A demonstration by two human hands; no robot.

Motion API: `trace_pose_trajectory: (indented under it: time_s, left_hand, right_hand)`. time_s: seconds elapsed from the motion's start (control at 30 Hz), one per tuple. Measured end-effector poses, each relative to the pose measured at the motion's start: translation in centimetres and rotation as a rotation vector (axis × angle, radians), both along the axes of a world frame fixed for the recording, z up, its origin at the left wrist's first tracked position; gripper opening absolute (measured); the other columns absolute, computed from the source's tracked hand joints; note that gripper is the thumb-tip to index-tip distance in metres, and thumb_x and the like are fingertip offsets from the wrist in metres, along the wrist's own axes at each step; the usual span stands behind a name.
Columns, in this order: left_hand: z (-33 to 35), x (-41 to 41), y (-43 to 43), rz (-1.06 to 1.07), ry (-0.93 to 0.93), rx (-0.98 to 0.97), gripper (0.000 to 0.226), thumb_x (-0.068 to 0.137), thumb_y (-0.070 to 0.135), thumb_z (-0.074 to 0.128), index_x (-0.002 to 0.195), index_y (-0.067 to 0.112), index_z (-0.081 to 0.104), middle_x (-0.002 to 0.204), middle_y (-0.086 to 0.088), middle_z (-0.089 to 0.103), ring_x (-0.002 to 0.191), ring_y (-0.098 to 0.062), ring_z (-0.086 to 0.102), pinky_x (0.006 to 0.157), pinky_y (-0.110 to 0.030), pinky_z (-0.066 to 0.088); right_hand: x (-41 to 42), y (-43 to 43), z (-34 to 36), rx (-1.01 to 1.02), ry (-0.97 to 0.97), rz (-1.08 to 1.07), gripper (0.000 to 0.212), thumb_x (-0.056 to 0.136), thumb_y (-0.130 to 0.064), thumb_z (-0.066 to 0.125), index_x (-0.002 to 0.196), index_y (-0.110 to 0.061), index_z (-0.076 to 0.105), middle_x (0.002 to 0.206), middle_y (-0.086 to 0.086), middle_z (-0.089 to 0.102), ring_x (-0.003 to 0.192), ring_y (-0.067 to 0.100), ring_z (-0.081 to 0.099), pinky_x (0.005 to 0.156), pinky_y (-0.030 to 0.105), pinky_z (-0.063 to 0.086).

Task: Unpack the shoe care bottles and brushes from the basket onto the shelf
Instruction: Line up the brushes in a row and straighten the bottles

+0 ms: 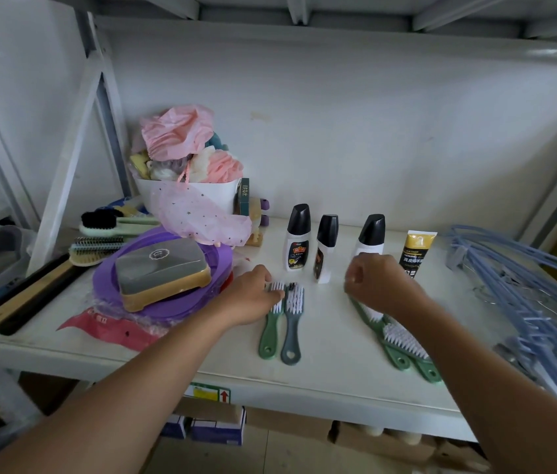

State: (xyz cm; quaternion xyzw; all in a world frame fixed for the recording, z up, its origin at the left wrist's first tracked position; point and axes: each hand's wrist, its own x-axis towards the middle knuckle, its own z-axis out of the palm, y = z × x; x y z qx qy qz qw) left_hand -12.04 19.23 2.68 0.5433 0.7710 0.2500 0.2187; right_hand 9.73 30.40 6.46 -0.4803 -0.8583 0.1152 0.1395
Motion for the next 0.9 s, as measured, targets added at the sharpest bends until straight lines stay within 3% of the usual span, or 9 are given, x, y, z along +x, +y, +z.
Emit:
trace_pose_trajectory:
  time_s: [0.07,0.2,0.37,0.5,0.63,0.73,0.9]
  left_hand:
    - [0.0,0.2,0.0,0.005,-0.003,-0.014,0.045,0.098,0.041,0.057,0.134,0.014,0.047,0.131,-0.006,0.054,0.116,-0.021,0.054,0.095,-0.034,0.046]
    - [0.1,0.3,0.0,0.006,0.012,-0.026,0.047,0.097,0.043,0.058,0.133,0.014,0.047,0.130,-0.007,0.058,0.116,-0.022,0.056,0.101,-0.039,0.047]
    - [0.3,0.2,-0.1,0.011,0.011,-0.035,0.049,0.097,0.045,0.058,0.133,0.015,0.047,0.131,-0.006,0.057,0.118,-0.022,0.055,0.101,-0.038,0.047]
    - [0.4,0.1,-0.1,0.005,-0.002,-0.045,0.050,0.097,0.047,0.058,0.134,0.016,0.046,0.132,-0.006,0.057,0.118,-0.022,0.055,0.101,-0.037,0.047]
    - [0.4,0.0,-0.1,0.003,0.006,-0.049,0.050,0.097,0.048,0.057,0.134,0.016,0.047,0.133,-0.006,0.057,0.119,-0.021,0.055,0.101,-0.037,0.047]
    - [0.5,0.0,-0.1,-0.003,0.004,-0.056,0.050,0.097,0.049,0.057,0.133,0.017,0.047,0.134,-0.005,0.056,0.119,-0.021,0.055,0.102,-0.039,0.047]
    - [0.6,-0.1,-0.1,-0.012,0.019,-0.065,0.050,0.096,0.051,0.056,0.132,0.017,0.048,0.134,-0.004,0.057,0.119,-0.021,0.056,0.101,-0.038,0.047]
  right_hand:
    - [1.4,0.3,-0.3,0.024,-0.110,-0.082,0.005,0.080,-0.029,0.064,0.082,-0.027,0.061,0.094,0.001,0.068,0.082,0.022,0.065,0.075,0.035,0.058]
    - [2.1,0.2,-0.8,0.009,-0.295,-0.125,0.040,0.083,-0.045,0.065,0.112,-0.018,0.061,0.109,0.004,0.066,0.096,0.026,0.067,0.081,0.035,0.056]
    - [1.2,-0.3,-1.0,0.052,-0.336,-0.093,0.043,0.078,-0.044,0.070,0.112,-0.020,0.058,0.105,0.000,0.064,0.088,0.022,0.063,0.074,0.032,0.053]
    - [0.3,-0.7,-1.5,0.019,-0.268,-0.021,0.040,0.080,-0.041,0.072,0.110,-0.019,0.056,0.100,0.001,0.065,0.086,0.021,0.065,0.077,0.040,0.059]
    - [-0.5,-1.1,-2.0,-0.007,-0.170,0.036,0.043,0.082,-0.041,0.072,0.116,-0.021,0.055,0.084,-0.005,0.057,0.077,0.018,0.064,0.068,0.033,0.055]
    - [-1.3,-1.6,-2.3,-0.013,-0.133,0.072,0.048,0.085,-0.041,0.073,0.123,-0.021,0.053,0.084,-0.004,0.059,0.069,0.013,0.062,0.060,0.028,0.052]
    - [-2.2,-1.7,-2.6,-0.089,-0.066,0.115,0.046,0.089,-0.045,0.068,0.126,-0.022,0.052,0.075,-0.002,0.072,0.063,0.008,0.071,0.072,0.034,0.060]
